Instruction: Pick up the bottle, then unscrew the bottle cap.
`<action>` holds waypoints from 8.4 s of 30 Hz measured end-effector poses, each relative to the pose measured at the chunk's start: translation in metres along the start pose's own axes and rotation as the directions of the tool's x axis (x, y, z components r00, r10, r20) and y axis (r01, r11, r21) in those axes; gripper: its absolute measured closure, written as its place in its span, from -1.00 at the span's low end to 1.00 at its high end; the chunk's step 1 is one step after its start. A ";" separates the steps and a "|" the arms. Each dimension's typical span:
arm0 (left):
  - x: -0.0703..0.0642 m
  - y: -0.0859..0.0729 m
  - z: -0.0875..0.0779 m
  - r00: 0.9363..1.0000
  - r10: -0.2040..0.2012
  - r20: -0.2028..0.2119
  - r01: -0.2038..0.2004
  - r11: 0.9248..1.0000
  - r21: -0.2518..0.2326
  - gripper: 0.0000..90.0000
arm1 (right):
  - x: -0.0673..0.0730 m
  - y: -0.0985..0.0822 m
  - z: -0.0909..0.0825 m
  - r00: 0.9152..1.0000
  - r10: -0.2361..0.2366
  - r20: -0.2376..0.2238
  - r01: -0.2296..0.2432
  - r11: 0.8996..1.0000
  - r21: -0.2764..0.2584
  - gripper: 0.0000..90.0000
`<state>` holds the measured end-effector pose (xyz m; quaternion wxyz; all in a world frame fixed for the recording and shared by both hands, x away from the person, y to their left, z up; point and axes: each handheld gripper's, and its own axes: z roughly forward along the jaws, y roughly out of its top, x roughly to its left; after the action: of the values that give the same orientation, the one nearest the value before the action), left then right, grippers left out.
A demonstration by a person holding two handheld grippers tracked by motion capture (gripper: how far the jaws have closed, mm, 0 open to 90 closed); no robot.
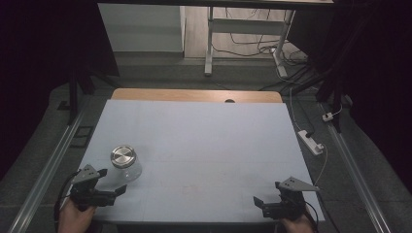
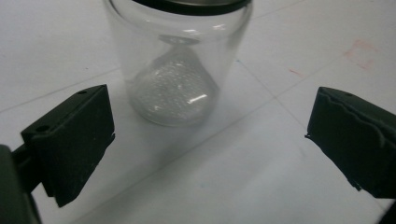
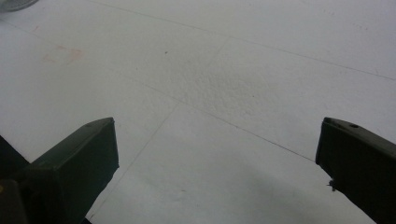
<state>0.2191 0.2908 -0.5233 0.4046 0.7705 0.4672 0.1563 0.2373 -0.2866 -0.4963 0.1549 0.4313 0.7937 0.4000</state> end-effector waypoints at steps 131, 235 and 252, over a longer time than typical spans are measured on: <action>-0.063 0.140 0.074 0.938 0.280 0.206 -0.283 0.959 -0.014 -0.67 | 0.003 0.000 0.002 0.999 -0.041 -0.013 0.041 0.999 0.019 -1.00; -0.113 0.174 0.119 0.861 0.363 0.357 -0.373 0.927 -0.042 -0.67 | 0.058 0.103 0.032 0.952 -0.170 -0.255 0.141 0.982 -0.128 -1.00; -0.114 0.171 0.122 0.860 0.355 0.367 -0.370 0.929 -0.031 -0.67 | 0.073 0.148 0.060 0.951 -0.191 -0.245 0.156 0.975 -0.156 -1.00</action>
<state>0.3373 0.0952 -0.4523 0.4322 0.8679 0.2336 0.0739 0.3131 -0.1520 -0.4132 0.1137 0.2924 0.8131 0.4904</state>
